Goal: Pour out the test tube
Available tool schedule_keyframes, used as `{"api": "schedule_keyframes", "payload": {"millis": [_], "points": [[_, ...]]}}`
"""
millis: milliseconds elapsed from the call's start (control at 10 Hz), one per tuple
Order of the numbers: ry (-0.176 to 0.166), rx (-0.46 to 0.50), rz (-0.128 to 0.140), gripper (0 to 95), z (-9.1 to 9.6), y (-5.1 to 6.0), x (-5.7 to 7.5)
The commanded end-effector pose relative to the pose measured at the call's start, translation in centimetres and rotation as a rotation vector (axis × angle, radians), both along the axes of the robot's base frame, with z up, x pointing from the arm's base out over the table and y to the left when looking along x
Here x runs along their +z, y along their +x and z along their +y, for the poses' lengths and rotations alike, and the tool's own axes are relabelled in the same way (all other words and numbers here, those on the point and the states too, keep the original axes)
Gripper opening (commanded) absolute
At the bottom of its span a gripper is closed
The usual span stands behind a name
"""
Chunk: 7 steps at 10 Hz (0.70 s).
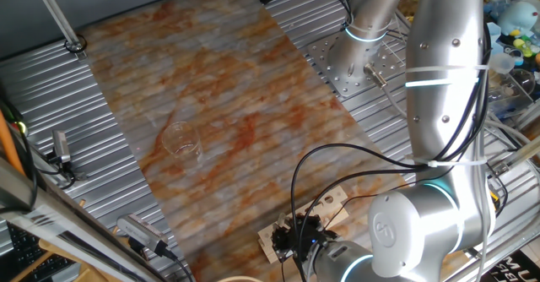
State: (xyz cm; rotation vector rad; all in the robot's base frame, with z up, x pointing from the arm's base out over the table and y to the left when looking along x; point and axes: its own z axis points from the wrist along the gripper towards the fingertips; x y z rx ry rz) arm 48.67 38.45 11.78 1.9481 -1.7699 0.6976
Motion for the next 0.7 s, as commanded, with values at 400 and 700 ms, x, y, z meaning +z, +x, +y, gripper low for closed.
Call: {"api": "schedule_keyframes", "payload": {"millis": [400,700], "points": [[-0.002,-0.003,-0.004,19.0,-0.12,0.00,0.04],[-0.002,-0.003,-0.004,19.0,-0.21,-0.01,0.04]]}}
